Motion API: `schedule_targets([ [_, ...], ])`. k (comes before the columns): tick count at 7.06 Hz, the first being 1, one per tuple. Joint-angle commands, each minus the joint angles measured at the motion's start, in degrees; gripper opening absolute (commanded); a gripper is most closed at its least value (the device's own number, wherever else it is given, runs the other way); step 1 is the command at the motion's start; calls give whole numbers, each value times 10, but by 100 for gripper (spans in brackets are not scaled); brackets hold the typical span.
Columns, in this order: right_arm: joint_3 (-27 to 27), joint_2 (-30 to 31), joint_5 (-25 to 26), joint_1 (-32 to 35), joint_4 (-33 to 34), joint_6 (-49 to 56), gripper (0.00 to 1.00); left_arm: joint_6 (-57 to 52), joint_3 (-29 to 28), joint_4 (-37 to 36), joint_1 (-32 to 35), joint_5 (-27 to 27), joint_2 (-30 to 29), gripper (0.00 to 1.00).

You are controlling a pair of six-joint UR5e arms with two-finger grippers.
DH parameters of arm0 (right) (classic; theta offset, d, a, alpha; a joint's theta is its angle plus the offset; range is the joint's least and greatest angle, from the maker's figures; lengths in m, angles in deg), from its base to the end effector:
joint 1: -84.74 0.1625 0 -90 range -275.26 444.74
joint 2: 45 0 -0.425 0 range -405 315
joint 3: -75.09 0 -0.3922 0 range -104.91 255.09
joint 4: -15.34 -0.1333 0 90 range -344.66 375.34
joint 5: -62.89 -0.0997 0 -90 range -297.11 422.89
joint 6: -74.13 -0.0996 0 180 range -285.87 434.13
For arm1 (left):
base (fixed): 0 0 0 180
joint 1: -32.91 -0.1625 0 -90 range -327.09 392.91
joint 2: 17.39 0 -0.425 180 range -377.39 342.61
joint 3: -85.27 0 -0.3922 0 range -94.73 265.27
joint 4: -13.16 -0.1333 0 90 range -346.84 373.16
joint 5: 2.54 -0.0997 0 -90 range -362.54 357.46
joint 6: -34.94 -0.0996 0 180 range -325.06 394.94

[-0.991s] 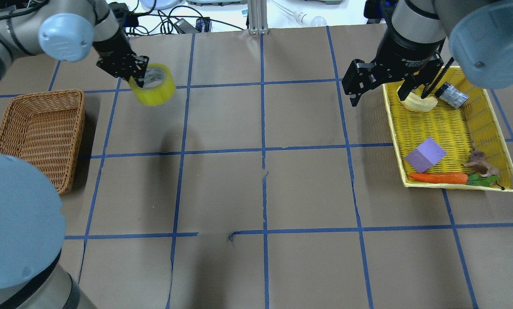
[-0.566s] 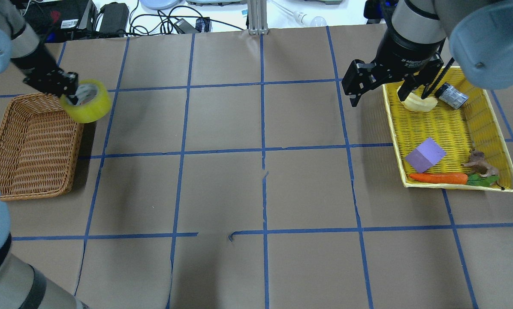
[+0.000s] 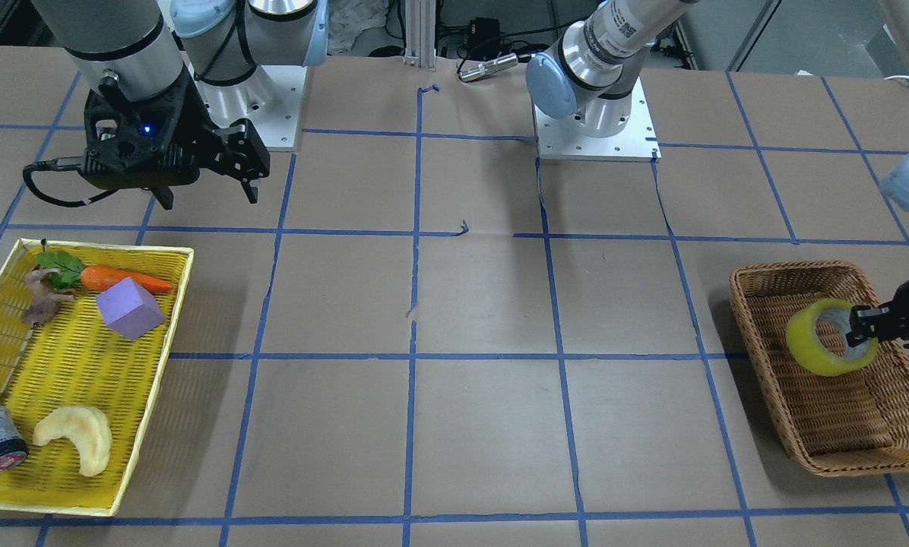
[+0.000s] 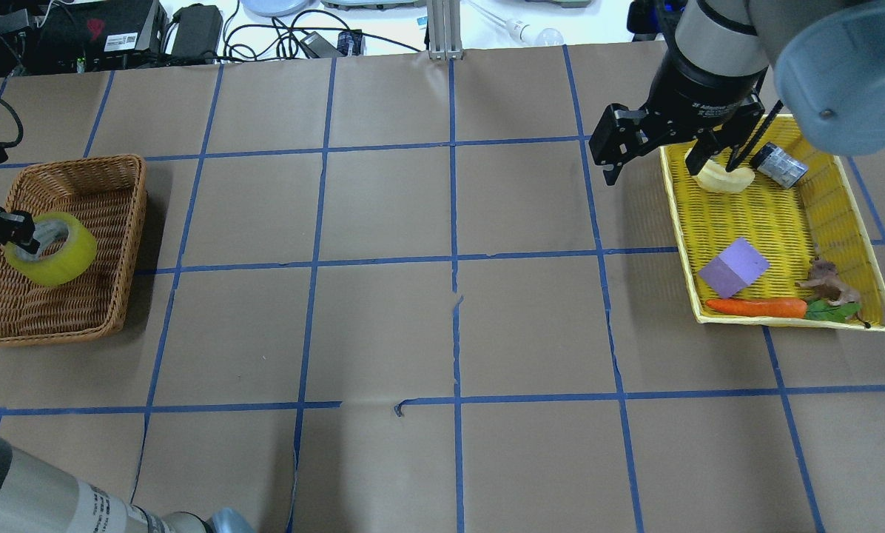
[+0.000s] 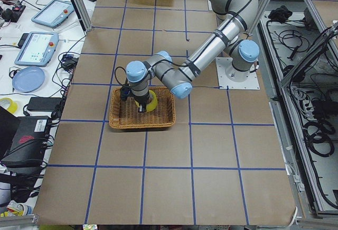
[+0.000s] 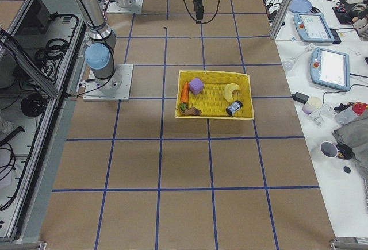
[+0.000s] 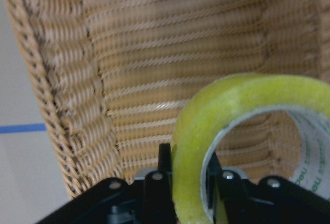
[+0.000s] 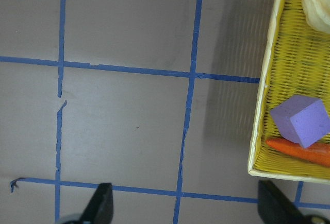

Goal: Transfer tape with both arms
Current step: 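Carry the tape roll over the brown basket and lower it in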

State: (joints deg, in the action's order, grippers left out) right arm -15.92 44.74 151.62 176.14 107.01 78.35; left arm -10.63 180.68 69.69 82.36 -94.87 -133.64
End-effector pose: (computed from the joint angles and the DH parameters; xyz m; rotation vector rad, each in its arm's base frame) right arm 0.1475 -0.4910 0.4799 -0.1531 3.1158 -0.0117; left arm 0.3078 -0.5586 0.2415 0.1343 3.0874 0.0072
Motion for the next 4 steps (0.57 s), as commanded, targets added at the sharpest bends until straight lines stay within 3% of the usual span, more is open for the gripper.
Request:
schedule_targets([
  [1, 0, 0, 0, 0, -1, 0, 100, -12, 62, -111, -6, 0, -8, 0],
  [2, 0, -1, 0, 0, 0, 0, 100, -7, 60, -112, -6, 7, -1, 59],
  [3, 0, 0, 0, 0, -1, 0, 100, -2, 58, -112, 3, 5, 11, 77],
  [4, 0, 0, 0, 0, 0, 0, 100, 18, 57, -107, 8, 1, 29, 83],
])
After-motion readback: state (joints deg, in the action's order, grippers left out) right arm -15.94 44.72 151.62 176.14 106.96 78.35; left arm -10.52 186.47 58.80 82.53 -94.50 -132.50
